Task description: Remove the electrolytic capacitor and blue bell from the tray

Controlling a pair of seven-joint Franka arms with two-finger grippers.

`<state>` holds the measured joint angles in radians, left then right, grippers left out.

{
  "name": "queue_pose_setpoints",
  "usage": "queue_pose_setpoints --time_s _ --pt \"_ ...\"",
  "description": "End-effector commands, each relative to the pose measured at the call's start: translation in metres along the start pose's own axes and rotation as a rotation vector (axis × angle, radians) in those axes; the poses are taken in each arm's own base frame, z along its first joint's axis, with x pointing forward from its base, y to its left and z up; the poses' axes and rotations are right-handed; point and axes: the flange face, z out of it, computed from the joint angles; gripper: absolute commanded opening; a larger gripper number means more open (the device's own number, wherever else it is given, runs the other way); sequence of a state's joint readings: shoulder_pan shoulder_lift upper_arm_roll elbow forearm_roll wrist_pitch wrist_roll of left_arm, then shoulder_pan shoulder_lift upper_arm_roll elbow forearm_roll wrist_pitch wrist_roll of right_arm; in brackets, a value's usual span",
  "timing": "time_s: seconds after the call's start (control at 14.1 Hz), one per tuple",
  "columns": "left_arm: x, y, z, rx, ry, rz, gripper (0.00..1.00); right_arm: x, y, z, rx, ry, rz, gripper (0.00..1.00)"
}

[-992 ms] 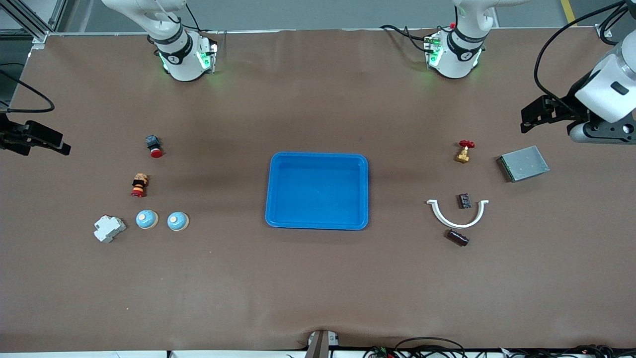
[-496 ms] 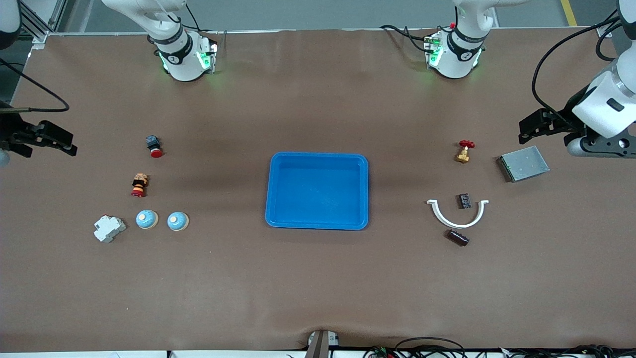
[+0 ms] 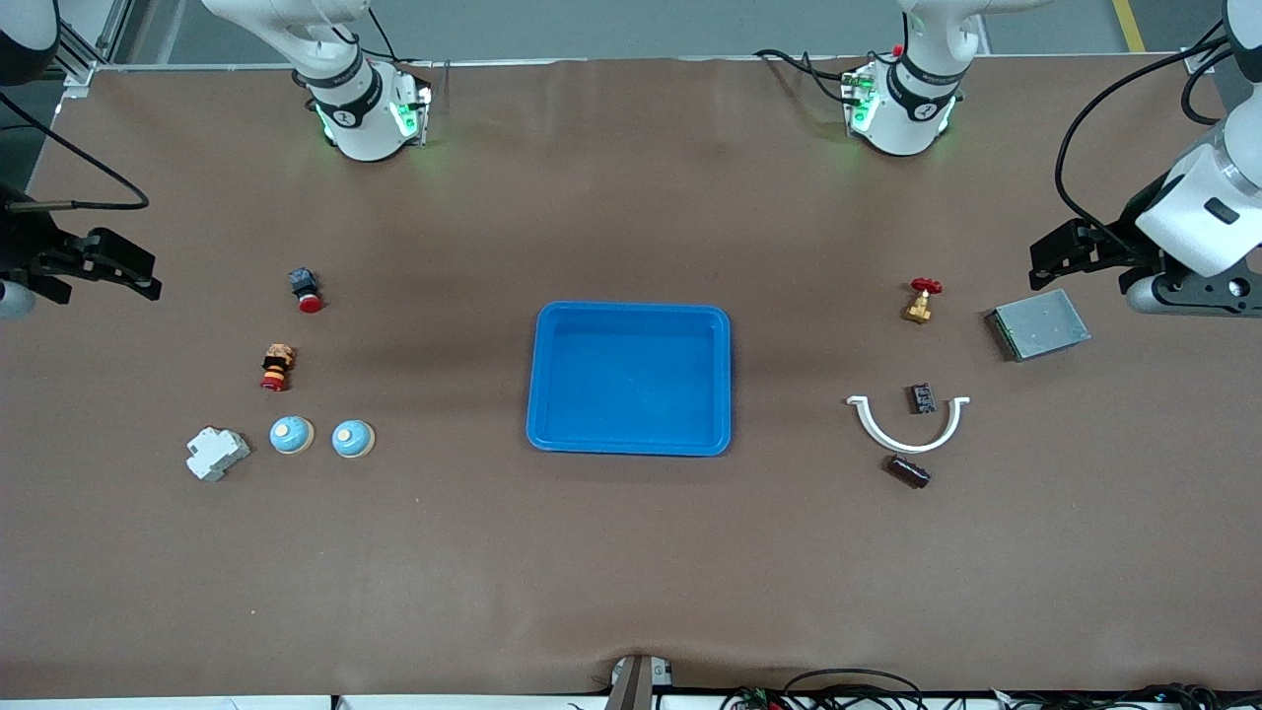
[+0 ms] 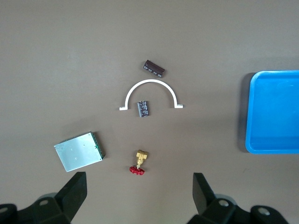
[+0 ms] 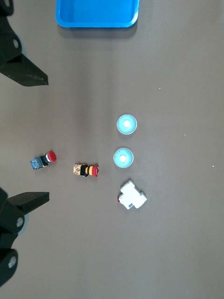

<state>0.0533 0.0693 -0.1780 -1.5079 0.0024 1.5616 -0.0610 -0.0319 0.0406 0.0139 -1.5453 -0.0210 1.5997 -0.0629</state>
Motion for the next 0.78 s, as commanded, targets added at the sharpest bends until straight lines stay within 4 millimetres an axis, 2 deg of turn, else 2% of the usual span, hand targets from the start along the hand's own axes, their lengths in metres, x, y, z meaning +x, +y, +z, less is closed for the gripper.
queue_pose_setpoints --time_s 0.0,0.28,0.71 --pt "0.0001 -0.0011 -0.0022 -0.015 0.007 -0.010 1.00 -0.0072 -0.0015 -0.0038 -0.006 0.018 -0.001 1.00" --pt "0.0000 -0.0004 -0.0021 -0.014 0.006 -0.098 1.00 -0.0074 -0.0046 -0.0059 0.014 0.030 0.006 1.00" --pt "0.0000 -0.0007 -0.0014 -0.010 0.005 -0.103 1.00 -0.0087 0.0009 -0.0112 0.043 0.052 0.023 1.00"
